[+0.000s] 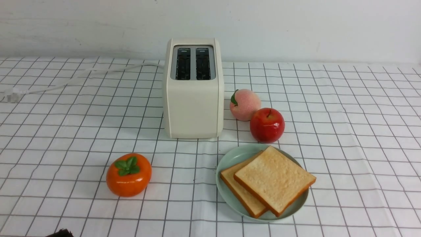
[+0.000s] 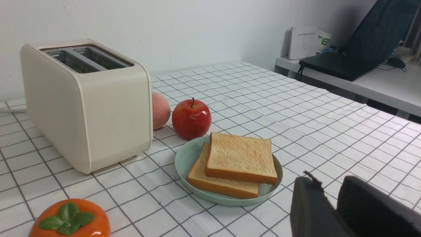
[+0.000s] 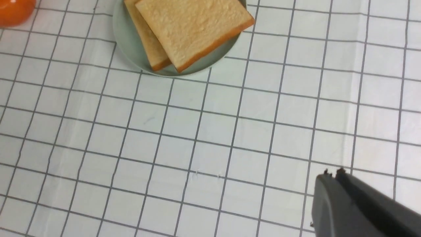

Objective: Take toasted bread from bread machine on white checkered table place on plate.

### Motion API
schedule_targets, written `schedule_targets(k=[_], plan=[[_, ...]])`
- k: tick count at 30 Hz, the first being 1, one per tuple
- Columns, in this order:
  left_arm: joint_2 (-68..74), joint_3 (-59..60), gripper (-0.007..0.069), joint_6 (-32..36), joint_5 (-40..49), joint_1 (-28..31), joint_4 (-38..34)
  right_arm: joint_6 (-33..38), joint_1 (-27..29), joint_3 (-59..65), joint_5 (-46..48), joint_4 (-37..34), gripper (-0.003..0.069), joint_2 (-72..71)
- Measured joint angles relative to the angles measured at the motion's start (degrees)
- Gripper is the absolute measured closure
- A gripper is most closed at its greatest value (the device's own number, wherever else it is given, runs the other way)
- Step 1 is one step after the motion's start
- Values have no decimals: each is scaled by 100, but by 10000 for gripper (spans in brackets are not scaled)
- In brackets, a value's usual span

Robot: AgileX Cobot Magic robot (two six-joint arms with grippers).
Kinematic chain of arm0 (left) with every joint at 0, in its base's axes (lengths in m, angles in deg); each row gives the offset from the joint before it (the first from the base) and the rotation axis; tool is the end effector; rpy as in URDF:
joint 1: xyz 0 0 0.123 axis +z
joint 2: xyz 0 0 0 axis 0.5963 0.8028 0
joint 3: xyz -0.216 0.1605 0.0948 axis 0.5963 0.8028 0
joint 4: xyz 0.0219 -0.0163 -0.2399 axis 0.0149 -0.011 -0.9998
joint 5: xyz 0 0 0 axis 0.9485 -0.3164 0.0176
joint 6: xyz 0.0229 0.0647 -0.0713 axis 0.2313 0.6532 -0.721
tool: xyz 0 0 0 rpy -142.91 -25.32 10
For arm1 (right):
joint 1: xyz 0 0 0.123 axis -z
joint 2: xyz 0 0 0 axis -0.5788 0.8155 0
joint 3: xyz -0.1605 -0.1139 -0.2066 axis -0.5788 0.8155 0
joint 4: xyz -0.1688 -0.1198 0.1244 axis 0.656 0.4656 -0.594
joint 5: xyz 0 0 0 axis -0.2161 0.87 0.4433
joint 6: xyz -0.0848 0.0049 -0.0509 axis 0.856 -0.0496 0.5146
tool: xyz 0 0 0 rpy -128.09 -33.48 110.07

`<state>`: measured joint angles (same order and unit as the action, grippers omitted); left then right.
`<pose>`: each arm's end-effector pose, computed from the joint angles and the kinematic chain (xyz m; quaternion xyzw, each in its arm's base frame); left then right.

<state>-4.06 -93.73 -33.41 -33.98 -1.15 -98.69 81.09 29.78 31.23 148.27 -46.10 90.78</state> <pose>0.0406 -0.0415 0.2575 0.2176 0.6745 -0.2920 0.6422 0.0715 0.0277 0.3582 -0.0487 0.9332 0.1266 0.3327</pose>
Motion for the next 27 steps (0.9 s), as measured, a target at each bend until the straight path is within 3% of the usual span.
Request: schedule_targets(k=[18, 20, 21, 24, 27], plan=[[0, 0, 480, 0, 0, 0, 5, 0, 29, 398, -154, 131, 649, -1552], [0, 0, 477, 0, 0, 0, 5, 297, 179, 959, -1323, 82, 648, -1973], [0, 0, 477, 0, 0, 0, 5, 297, 195, 1019, -1433, 69, 648, -2011], [0, 0, 477, 0, 0, 0, 5, 768, 455, 2555, -3388, -213, 648, -2699], [0, 0, 477, 0, 0, 0, 5, 827, 565, 3461, -4060, -235, 648, -3029]])
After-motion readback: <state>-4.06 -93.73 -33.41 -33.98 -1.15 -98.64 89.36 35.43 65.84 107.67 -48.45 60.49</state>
